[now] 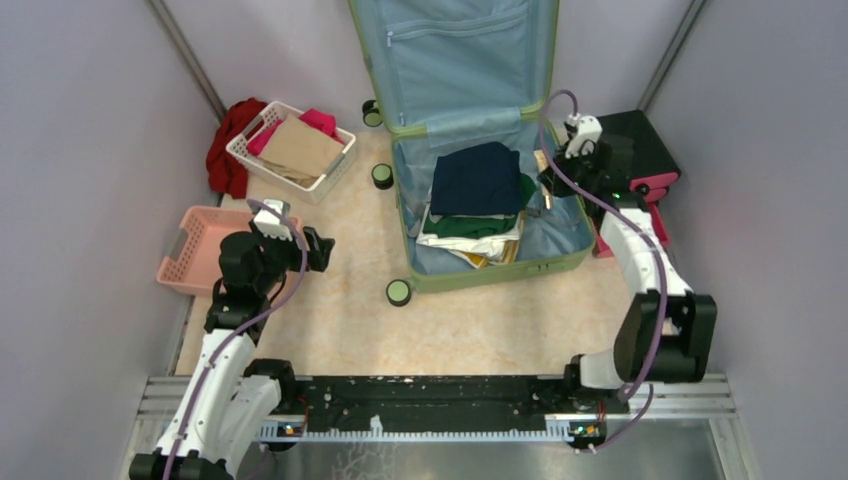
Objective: Open, take out, and arrange the luggage
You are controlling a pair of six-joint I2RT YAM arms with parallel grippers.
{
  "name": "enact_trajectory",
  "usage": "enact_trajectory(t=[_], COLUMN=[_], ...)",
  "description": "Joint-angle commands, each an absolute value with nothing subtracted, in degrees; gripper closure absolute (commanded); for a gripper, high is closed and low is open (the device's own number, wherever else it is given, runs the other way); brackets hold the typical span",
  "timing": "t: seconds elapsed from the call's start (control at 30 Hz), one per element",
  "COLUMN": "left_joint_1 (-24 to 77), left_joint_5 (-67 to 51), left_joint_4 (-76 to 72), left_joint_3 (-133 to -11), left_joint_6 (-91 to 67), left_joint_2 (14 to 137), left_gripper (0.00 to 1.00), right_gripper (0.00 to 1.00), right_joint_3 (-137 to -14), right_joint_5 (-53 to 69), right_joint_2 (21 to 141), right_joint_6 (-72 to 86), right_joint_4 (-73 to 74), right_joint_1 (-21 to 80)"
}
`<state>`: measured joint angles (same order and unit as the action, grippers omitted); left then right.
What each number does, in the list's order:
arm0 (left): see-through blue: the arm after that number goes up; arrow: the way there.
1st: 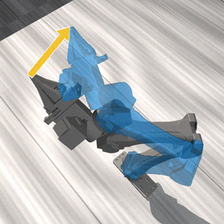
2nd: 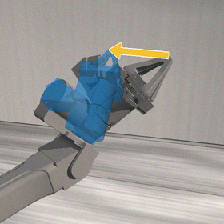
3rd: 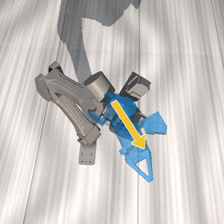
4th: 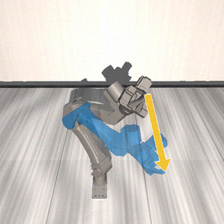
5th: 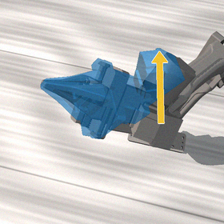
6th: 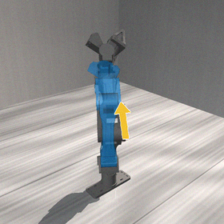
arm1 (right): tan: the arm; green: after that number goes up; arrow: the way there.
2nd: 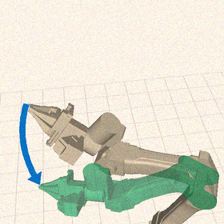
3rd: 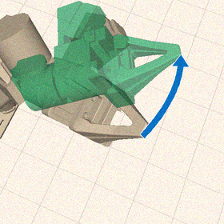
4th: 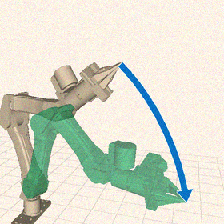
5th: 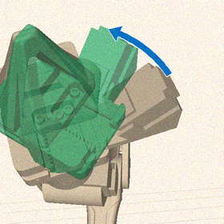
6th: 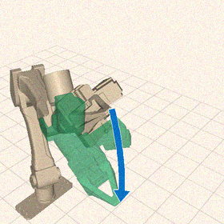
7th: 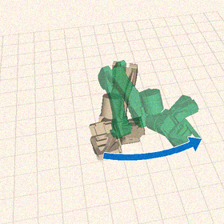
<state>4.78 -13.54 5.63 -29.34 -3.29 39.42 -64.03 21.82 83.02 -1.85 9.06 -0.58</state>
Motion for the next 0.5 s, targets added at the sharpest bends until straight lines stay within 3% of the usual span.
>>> enact_trajectory(t=[0.0,0.27,0.47], left_joint_1=[5.0,5.0,5.0], left_joint_5=[-14.2,-15.0,-15.5], left_joint_4=[5.1,4.8,4.6], left_joint_3=[-30.8,-30.8,-30.7], left_joint_6=[-2.8,-2.8,-3.1], left_joint_2=[38.4,38.4,38.4], left_gripper=[0.01,0.01,0.01], right_gripper=[0.97,0.98,0.97], right_joint_3=[-59.6,-54.6,-46.5], right_joint_5=[35.0,44.9,39.7], right_joint_2=[73.0,67.2,63.0], right_joint_6=[-3.1,5.6,10.4], right_joint_4=[4.3,4.8,3.9], right_joint_1=[-8.0,-27.8,-37.2])
